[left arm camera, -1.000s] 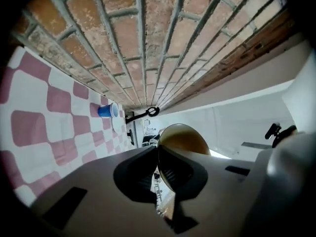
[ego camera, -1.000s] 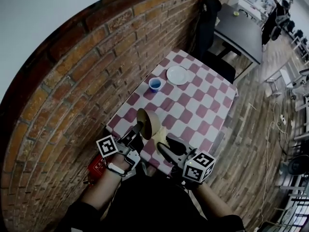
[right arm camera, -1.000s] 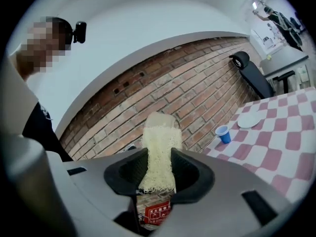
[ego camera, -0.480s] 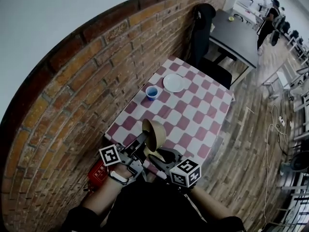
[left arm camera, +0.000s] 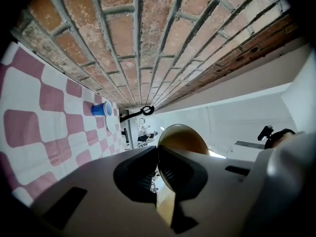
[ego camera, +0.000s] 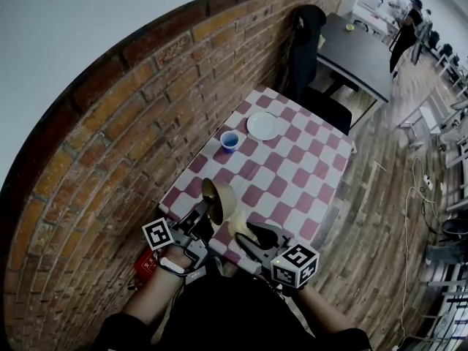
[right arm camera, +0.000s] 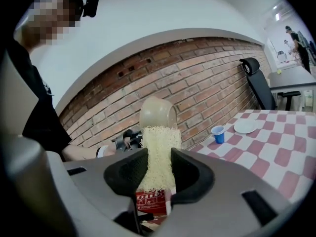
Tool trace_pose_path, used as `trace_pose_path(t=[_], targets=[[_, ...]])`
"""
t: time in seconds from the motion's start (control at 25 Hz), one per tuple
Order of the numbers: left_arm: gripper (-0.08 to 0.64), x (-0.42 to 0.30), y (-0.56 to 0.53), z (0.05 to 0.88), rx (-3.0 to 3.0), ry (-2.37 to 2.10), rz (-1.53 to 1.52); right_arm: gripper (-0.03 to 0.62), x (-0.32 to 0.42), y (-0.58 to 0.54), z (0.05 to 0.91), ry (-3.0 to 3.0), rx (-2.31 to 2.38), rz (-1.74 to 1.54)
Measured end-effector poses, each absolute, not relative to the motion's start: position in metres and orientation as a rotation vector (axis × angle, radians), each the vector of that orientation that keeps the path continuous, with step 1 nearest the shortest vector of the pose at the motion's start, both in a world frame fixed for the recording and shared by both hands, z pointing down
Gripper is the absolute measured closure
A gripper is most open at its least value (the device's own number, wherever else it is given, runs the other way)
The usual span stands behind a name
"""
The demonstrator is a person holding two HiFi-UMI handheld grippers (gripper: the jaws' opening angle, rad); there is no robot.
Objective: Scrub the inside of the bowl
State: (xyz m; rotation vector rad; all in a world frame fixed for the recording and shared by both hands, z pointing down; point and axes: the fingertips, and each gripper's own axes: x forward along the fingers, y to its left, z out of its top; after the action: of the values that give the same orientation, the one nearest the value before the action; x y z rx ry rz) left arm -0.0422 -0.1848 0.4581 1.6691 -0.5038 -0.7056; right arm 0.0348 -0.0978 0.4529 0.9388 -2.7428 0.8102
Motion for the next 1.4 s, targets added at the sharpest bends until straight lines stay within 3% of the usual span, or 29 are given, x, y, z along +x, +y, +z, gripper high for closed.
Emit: trace_pose_path(t=[0.24,0.48,0.68,1.0,1.4], targets=[[0.529,-0.024,-0.167,0.454,1.752,-0.371,-0.587,0.437,0.062,-0.109,0.407,-2.841,1.038,0.617],[0.529,0.001,-0.132,0.441,1.939,-0.133,-0.367,0.437,0.071,-0.106,0.365,-2.918,0.84,0.401],[0.529,0.018,-0.097,0.427,2.072,0.071,-0.241,0.439,0.07,-0.104,0.362,-2.974,0.57,0.556],[0.529,0.038,-0.058,0.419,2.14,0.254,-0.155,0.437,0.046,-0.088,0.428,-2.834,0.148,0.999],[0.529,0.019,-0.106,0.458,2.094,-0.138,-0.101,0.437,0.083,-0.127,0.433,-2.821,0.609,0.961]])
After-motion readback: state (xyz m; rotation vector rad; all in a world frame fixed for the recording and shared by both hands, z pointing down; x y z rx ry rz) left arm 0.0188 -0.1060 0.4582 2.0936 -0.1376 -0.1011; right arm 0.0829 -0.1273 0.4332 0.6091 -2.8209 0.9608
